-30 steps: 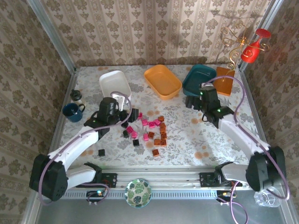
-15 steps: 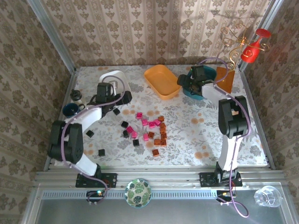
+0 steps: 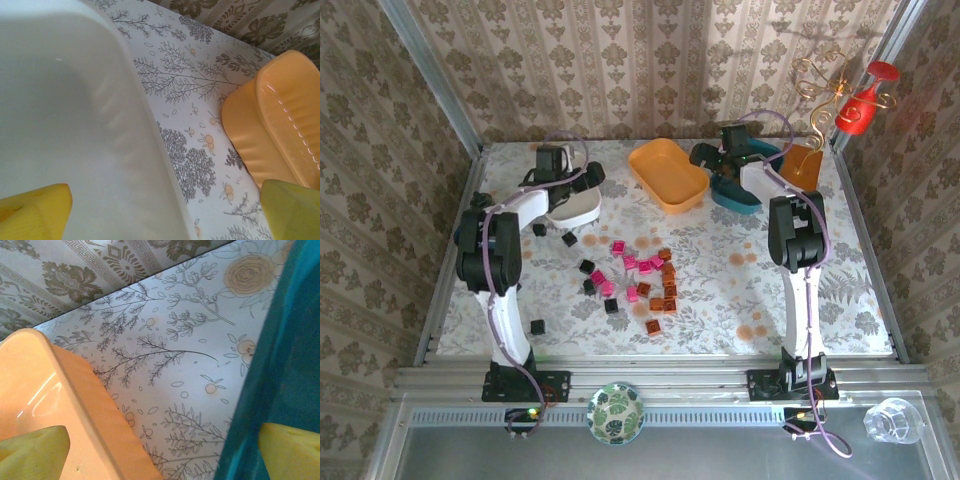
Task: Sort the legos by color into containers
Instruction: Move the container to the top-center of the table.
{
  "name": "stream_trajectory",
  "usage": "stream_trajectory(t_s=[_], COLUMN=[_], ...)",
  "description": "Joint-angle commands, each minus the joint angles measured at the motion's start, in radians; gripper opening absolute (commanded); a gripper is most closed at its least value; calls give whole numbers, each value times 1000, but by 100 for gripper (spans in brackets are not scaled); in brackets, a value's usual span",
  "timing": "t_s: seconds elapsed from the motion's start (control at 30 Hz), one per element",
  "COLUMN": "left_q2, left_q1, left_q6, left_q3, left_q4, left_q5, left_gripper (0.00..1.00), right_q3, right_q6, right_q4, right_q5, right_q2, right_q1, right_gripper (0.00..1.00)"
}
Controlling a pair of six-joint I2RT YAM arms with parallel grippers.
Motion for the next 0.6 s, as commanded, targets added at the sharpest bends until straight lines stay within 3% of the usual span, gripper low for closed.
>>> stream_trajectory(t_s=[0.0, 0.3, 0.57], left_q2=[68, 166, 180], left_q1=[6, -38, -102], left_q6=[15, 38, 10], left_q3=[89, 192, 174], left_q4=[-71, -56, -16], left_q5=[41, 218, 259], left_gripper=[99, 100, 100], right_q3=[99, 102, -7], right_q6=[-57, -216, -248], right_q4=[-88, -87, -45], right_q5=[-124, -413, -442], right_q2=[55, 66, -7], right_q1=[-10, 8, 52], right_gripper=[98, 94, 94])
